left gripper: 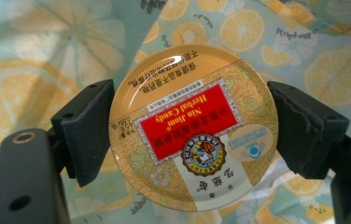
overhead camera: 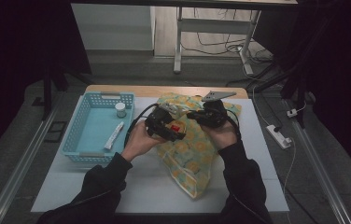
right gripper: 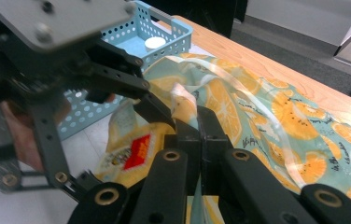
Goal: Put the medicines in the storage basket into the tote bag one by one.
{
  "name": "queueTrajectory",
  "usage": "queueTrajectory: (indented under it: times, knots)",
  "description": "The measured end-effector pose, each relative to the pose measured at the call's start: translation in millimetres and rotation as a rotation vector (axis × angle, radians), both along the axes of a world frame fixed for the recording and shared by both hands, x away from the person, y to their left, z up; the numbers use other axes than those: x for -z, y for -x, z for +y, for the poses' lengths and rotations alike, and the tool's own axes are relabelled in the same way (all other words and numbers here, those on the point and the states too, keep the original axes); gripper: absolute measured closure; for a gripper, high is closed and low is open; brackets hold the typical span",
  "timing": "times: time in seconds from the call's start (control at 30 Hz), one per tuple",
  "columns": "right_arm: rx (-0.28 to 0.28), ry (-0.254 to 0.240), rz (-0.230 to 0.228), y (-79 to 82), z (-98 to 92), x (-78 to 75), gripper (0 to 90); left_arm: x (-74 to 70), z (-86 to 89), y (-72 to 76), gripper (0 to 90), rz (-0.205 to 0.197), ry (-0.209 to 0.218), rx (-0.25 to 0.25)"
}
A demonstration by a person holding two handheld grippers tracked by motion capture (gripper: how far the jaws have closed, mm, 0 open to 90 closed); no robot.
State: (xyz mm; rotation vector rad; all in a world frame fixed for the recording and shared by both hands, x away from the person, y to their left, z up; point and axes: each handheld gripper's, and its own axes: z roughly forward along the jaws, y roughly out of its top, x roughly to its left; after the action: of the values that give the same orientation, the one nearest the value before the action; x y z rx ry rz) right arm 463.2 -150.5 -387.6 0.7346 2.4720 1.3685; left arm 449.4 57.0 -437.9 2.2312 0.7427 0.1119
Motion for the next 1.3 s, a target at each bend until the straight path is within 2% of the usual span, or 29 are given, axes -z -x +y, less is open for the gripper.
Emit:
queueTrajectory:
  times: [0.1, 0.37, 0.43, 0.53, 0.73, 0.83, 1.17, 1.3]
  knots:
    - [0.001, -0.003, -0.002, -0.1, -0.1, 0.2, 90.0, 2.3, -4.9, -0.4, 20.3, 0.003, 0.012, 0.013]
    - [0.000, -0.006, -0.004, 0.1, 0.0, -0.2, 90.0, 6.7, -16.8, -2.8, 20.2, -0.011, -0.002, 0.031]
    - [-0.001, -0.006, -0.004, 0.4, 0.4, -0.2, 90.0, 9.8, -19.4, -6.0, 20.2, -0.026, -0.019, 0.023]
    - [-0.004, -0.005, -0.002, 0.2, 1.1, 0.5, 90.0, 16.0, -22.1, -11.9, 20.2, -0.034, -0.013, 0.010]
    - [-0.005, 0.004, 0.002, -0.2, 3.0, 2.7, 90.0, 28.5, -22.8, -22.5, 20.2, -0.072, 0.004, -0.054]
    - [-0.007, 0.008, 0.005, -0.4, 4.0, 3.9, 90.0, 33.4, -21.2, -26.9, 20.2, -0.072, 0.027, -0.070]
    - [-0.005, 0.028, 0.017, -2.8, 6.8, 9.4, 90.0, 52.8, -22.0, -37.5, 20.1, -0.082, 0.010, -0.082]
    - [-0.002, 0.041, 0.018, -3.9, 8.3, 12.3, 90.0, 59.9, -22.5, -41.7, 20.1, -0.076, 0.029, -0.091]
